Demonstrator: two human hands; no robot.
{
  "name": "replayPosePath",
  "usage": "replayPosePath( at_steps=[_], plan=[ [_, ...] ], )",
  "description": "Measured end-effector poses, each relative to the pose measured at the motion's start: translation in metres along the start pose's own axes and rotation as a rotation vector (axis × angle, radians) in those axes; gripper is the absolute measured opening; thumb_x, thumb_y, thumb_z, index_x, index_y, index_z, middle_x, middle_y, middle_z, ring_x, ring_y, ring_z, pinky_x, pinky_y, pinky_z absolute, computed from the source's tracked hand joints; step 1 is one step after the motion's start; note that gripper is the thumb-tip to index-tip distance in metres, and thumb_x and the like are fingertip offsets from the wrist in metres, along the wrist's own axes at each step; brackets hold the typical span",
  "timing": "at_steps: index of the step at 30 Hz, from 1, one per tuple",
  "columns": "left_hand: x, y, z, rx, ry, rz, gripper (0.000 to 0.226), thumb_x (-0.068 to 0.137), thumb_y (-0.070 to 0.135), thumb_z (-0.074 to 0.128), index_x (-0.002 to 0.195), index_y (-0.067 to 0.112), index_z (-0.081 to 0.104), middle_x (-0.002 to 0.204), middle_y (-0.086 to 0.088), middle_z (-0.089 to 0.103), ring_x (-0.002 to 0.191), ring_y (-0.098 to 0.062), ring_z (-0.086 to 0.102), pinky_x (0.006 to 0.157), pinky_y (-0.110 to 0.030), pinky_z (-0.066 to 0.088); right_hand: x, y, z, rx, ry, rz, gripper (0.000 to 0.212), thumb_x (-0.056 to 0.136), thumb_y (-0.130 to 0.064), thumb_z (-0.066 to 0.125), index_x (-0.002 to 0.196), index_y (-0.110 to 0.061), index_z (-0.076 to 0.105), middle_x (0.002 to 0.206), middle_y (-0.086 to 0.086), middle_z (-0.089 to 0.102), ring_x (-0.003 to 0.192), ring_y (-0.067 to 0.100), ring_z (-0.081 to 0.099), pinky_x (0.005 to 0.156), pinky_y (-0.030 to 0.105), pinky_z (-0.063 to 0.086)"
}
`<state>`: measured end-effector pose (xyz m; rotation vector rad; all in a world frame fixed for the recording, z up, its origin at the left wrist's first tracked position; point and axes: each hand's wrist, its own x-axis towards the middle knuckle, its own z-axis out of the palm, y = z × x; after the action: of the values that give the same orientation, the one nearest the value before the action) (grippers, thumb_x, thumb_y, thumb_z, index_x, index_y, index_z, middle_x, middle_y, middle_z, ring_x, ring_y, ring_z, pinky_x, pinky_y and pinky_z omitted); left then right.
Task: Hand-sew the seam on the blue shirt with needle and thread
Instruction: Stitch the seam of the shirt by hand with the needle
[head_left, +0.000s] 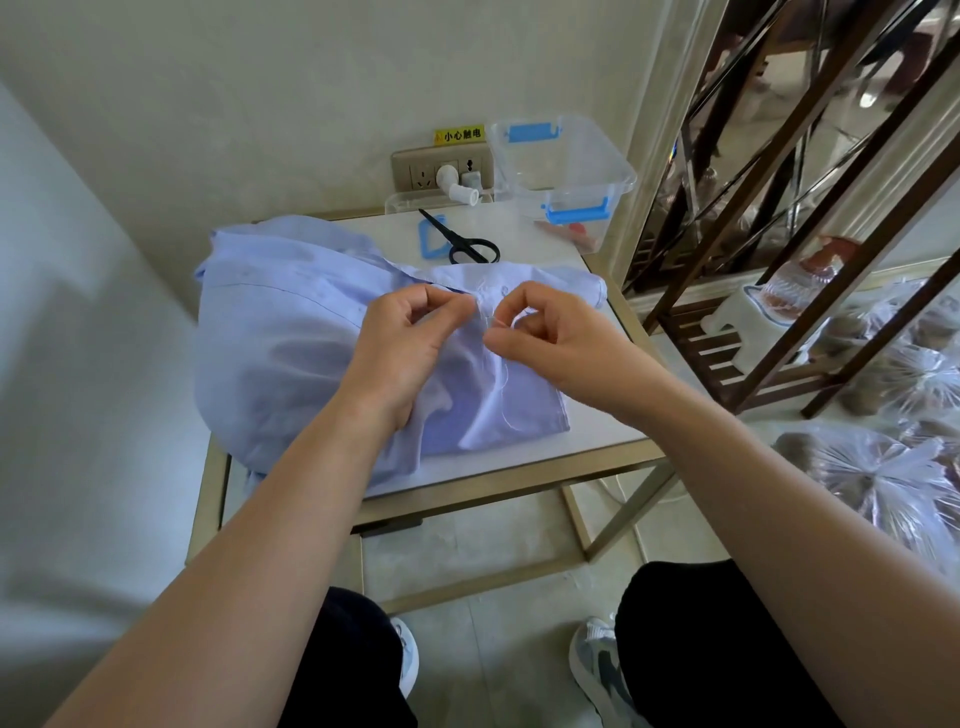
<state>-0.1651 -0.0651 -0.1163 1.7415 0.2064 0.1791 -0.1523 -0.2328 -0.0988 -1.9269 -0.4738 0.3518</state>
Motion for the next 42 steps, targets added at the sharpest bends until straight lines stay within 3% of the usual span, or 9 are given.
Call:
replayPosePath(
  at_steps=[4,10,19,26,29,33,35,37,42],
  plan=[
    [0.000,0.001,0.002,-0.010,-0.011,-0.007,0.012,0.091,0.018,0.066,0.085,0.009,0.071,0.076,0.006,0.065,0.069,0.001,0.055,0.067,-0.008,0.043,0.004,0.007,0.007,-0.136,0.201,-0.109,0.021,0.082,-0.024,0.078,0.082,-0.012,0.061,0.044,-0.013,0.030,0.044,0.008,0.029,0.048,0.016,0.024],
    [-0.002,0.003,0.004,-0.031,-0.020,-0.019,0.015,0.091,0.014,0.065,0.077,0.014,0.070,0.069,0.011,0.065,0.062,0.005,0.055,0.063,-0.008,0.042,0.007,0.011,0.011,-0.242,0.326,-0.154,0.022,0.080,-0.028,0.079,0.081,-0.013,0.064,0.048,-0.011,0.030,0.047,0.008,0.033,0.051,0.020,0.025],
    [-0.004,0.004,0.003,-0.050,-0.039,-0.016,0.011,0.089,0.012,0.067,0.079,0.010,0.071,0.075,0.006,0.068,0.068,0.002,0.059,0.068,-0.008,0.044,0.009,0.010,0.012,-0.256,0.313,-0.121,0.015,0.085,-0.022,0.073,0.076,-0.018,0.062,0.039,-0.013,0.034,0.044,0.007,0.035,0.048,0.016,0.026],
    [-0.002,0.003,0.002,-0.002,0.020,-0.041,0.017,0.091,0.019,0.067,0.074,0.016,0.068,0.063,0.010,0.058,0.056,0.004,0.048,0.057,-0.005,0.039,0.005,0.004,0.001,-0.186,0.280,-0.116,0.017,0.084,-0.017,0.075,0.072,-0.010,0.065,0.039,-0.012,0.027,0.042,0.008,0.028,0.047,0.013,0.024],
    [-0.001,0.004,0.001,0.025,0.042,-0.049,0.022,0.091,0.021,0.066,0.069,0.019,0.065,0.045,0.019,0.046,0.048,0.004,0.042,0.050,-0.005,0.034,-0.001,-0.004,-0.007,-0.136,0.065,-0.067,0.015,0.083,-0.015,0.077,0.073,-0.009,0.067,0.046,-0.012,0.032,0.044,0.006,0.027,0.048,0.013,0.024],
    [0.000,0.003,0.001,0.045,0.082,-0.055,0.024,0.090,0.023,0.068,0.066,0.021,0.065,0.045,0.017,0.039,0.046,0.000,0.037,0.045,-0.008,0.030,-0.012,-0.011,-0.018,-0.275,-0.736,0.101,0.010,0.081,-0.011,0.078,0.075,-0.014,0.071,0.047,-0.012,0.038,0.046,0.005,0.031,0.050,0.015,0.024],
    [0.000,0.003,0.001,0.049,0.083,-0.061,0.024,0.090,0.024,0.068,0.066,0.021,0.064,0.044,0.017,0.036,0.045,-0.001,0.035,0.042,-0.008,0.029,-0.016,-0.010,-0.018,-0.388,-0.930,0.167,0.007,0.080,-0.013,0.079,0.079,-0.011,0.072,0.047,-0.013,0.039,0.045,0.005,0.032,0.050,0.013,0.025],
    [0.000,0.003,0.000,0.034,0.078,-0.052,0.024,0.090,0.022,0.068,0.066,0.020,0.065,0.043,0.017,0.037,0.045,0.000,0.036,0.044,-0.007,0.029,-0.014,-0.006,-0.017,-0.439,-0.802,0.148,0.009,0.080,-0.018,0.080,0.084,-0.013,0.074,0.048,-0.012,0.031,0.045,0.007,0.027,0.049,0.018,0.021],
    [-0.001,0.003,0.002,0.031,0.056,-0.021,0.020,0.090,0.022,0.068,0.070,0.019,0.067,0.048,0.019,0.050,0.051,0.005,0.045,0.054,-0.005,0.035,0.002,0.003,-0.008,-0.149,0.036,0.021,0.016,0.080,-0.025,0.080,0.083,-0.012,0.070,0.047,-0.010,0.028,0.045,0.007,0.024,0.048,0.021,0.020]
  ],
)
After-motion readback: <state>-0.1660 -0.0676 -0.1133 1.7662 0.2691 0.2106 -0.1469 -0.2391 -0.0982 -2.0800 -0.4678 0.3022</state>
